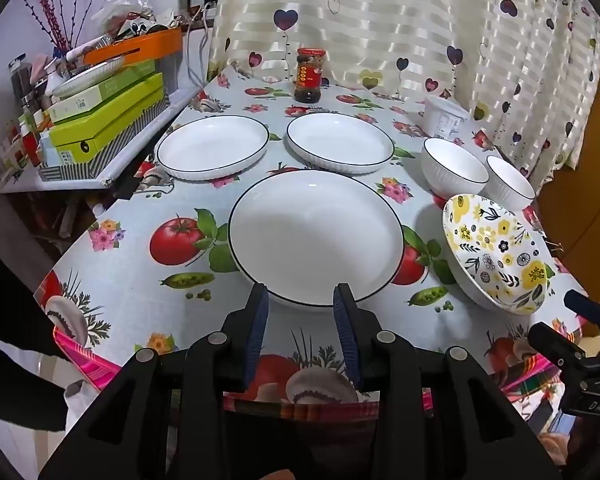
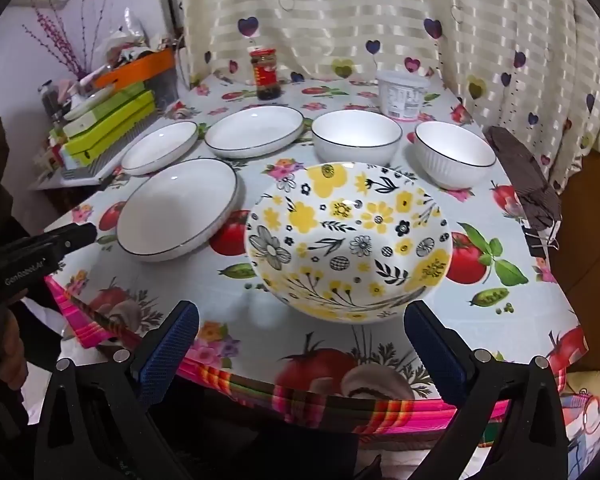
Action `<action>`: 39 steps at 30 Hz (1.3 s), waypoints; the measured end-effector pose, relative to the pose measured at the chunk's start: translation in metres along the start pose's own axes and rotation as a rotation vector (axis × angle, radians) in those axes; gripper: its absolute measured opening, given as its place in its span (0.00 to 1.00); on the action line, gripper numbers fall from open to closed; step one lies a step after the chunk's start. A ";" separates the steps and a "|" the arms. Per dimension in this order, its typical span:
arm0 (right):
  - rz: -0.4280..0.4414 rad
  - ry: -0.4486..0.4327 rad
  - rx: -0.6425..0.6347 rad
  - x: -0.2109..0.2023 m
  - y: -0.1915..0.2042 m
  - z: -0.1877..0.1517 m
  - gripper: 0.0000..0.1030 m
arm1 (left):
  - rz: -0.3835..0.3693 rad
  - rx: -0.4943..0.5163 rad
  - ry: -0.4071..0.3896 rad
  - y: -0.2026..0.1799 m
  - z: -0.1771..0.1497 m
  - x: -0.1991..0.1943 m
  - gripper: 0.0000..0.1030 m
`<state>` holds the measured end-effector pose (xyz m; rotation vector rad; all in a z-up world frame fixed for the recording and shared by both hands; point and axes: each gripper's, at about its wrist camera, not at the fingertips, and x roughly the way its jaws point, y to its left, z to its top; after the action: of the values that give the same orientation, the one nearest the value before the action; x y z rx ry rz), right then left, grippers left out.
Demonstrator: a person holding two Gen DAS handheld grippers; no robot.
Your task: Organize plates and bowls
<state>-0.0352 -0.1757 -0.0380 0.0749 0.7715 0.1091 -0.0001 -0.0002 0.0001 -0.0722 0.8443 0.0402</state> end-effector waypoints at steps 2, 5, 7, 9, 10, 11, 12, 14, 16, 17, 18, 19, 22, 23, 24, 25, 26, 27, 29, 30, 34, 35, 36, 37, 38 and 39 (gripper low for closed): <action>-0.009 -0.002 0.005 0.001 -0.001 0.001 1.00 | 0.006 0.000 -0.007 -0.001 0.000 -0.001 0.34; -0.008 -0.005 0.009 0.004 0.002 0.003 1.00 | -0.009 -0.008 -0.003 0.000 -0.004 0.000 0.34; 0.011 -0.016 -0.001 0.002 0.008 0.003 1.00 | -0.015 -0.018 0.008 0.002 -0.002 -0.001 0.34; 0.031 -0.028 0.002 -0.002 0.005 0.002 1.00 | -0.018 -0.026 0.021 0.005 -0.002 -0.003 0.34; 0.038 -0.028 0.003 -0.001 0.007 0.001 1.00 | -0.015 -0.027 0.029 0.004 -0.002 -0.002 0.34; 0.043 -0.028 0.005 -0.002 0.007 0.002 1.00 | -0.020 -0.029 0.034 0.003 -0.001 -0.002 0.34; 0.051 -0.022 0.009 0.000 0.004 0.004 1.00 | -0.019 -0.028 0.038 0.001 -0.001 -0.001 0.34; 0.054 -0.019 0.012 0.000 0.004 0.005 1.00 | -0.016 -0.019 0.045 -0.001 -0.004 0.001 0.34; 0.052 -0.020 0.009 0.000 0.006 0.005 1.00 | -0.011 -0.012 0.045 -0.002 -0.005 0.001 0.34; 0.050 -0.020 0.007 0.000 0.007 0.005 1.00 | -0.014 -0.010 0.046 -0.003 -0.005 0.001 0.34; 0.053 -0.018 0.011 0.000 0.006 0.005 1.00 | -0.018 -0.010 0.048 -0.003 -0.005 0.001 0.34; 0.054 -0.018 0.011 0.000 0.006 0.005 1.00 | -0.019 -0.009 0.052 -0.003 -0.005 0.002 0.34; 0.054 -0.016 0.010 0.001 0.006 0.004 1.00 | -0.023 -0.010 0.061 -0.004 -0.007 0.004 0.34; 0.054 -0.013 0.011 0.002 0.006 0.004 1.00 | -0.019 -0.008 0.064 -0.004 -0.007 0.005 0.34; 0.055 -0.011 0.011 0.003 0.006 0.005 1.00 | -0.020 -0.008 0.065 -0.004 -0.007 0.005 0.34; 0.055 -0.010 0.011 0.003 0.007 0.005 1.00 | -0.024 -0.010 0.065 -0.003 -0.007 0.005 0.34; 0.054 -0.011 0.010 0.003 0.007 0.005 1.00 | -0.030 -0.012 0.064 -0.003 -0.007 0.005 0.34; 0.053 -0.011 0.011 0.003 0.006 0.005 1.00 | -0.026 -0.012 0.063 -0.004 -0.007 0.005 0.34; 0.056 -0.010 0.012 0.003 0.006 0.005 1.00 | -0.024 -0.010 0.062 -0.004 -0.007 0.005 0.34; 0.054 -0.010 0.011 0.003 0.006 0.005 1.00 | -0.026 -0.012 0.064 -0.004 -0.007 0.005 0.34; 0.054 -0.009 0.009 0.004 0.007 0.005 1.00 | -0.022 -0.007 0.072 -0.004 -0.008 0.007 0.34; 0.054 -0.009 0.010 0.004 0.007 0.005 1.00 | -0.024 -0.008 0.073 -0.004 -0.008 0.008 0.34; 0.055 -0.007 0.010 0.004 0.007 0.005 1.00 | -0.020 -0.009 0.073 -0.004 -0.008 0.008 0.34; 0.056 -0.008 0.010 0.005 0.007 0.005 1.00 | -0.017 -0.008 0.072 -0.004 -0.008 0.008 0.34; 0.055 -0.008 0.009 0.005 0.008 0.005 1.00 | -0.016 -0.009 0.071 -0.003 -0.009 0.008 0.34; 0.056 -0.006 0.009 0.006 0.008 0.005 1.00 | -0.015 -0.009 0.071 -0.003 -0.009 0.008 0.34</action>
<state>-0.0280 -0.1673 -0.0373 0.1056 0.7639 0.1579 -0.0016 -0.0041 -0.0114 -0.0891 0.9147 0.0272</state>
